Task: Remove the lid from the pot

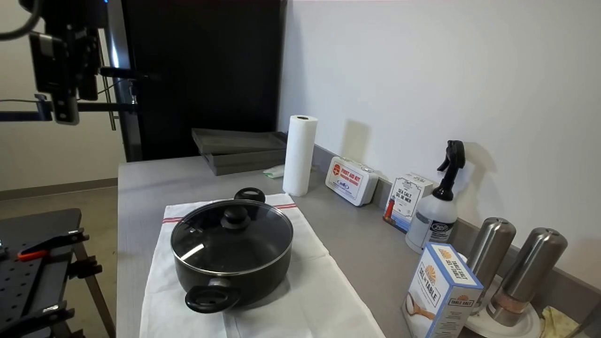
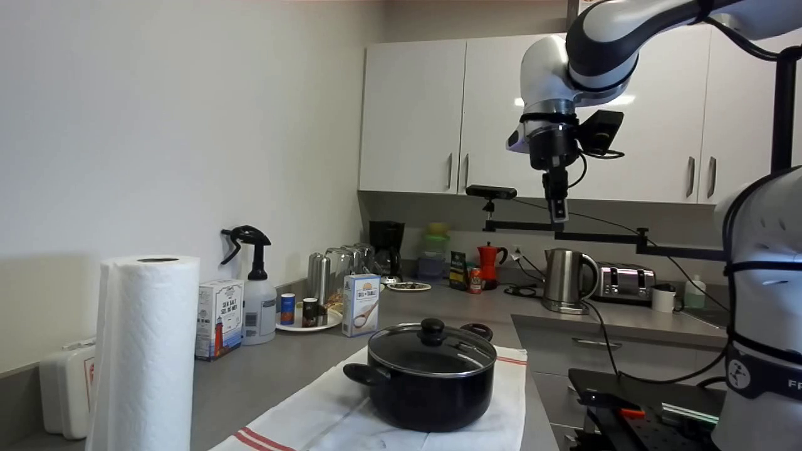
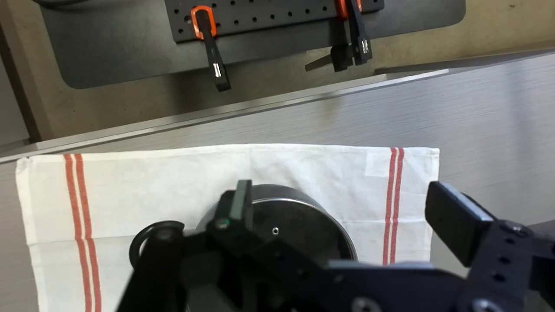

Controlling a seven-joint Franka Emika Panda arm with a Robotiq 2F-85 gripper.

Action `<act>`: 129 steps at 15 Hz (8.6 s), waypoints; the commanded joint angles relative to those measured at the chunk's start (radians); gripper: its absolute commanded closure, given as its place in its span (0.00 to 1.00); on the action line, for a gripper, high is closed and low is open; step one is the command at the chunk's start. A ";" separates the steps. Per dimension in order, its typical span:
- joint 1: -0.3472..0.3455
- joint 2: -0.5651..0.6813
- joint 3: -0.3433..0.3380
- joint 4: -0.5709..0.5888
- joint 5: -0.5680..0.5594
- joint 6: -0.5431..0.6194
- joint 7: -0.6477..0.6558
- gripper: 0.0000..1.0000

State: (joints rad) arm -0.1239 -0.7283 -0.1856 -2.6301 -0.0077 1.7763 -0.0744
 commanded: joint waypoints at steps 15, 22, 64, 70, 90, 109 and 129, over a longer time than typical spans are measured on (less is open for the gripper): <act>0.005 0.493 0.129 0.118 -0.088 0.472 0.145 0.00; 0.011 0.644 0.120 0.181 -0.084 0.577 0.147 0.00; 0.012 0.845 0.100 0.221 -0.018 0.781 0.108 0.76; 0.019 0.783 0.097 0.186 -0.051 0.780 0.123 0.76; 0.133 0.602 0.219 0.073 -0.142 0.742 0.132 0.76; 0.294 0.765 0.375 0.136 -0.219 0.740 0.133 0.76; 0.287 1.029 0.315 0.270 -0.223 0.867 0.073 0.76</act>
State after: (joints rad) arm 0.1669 0.2747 0.1385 -2.3880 -0.2439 2.6082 0.0317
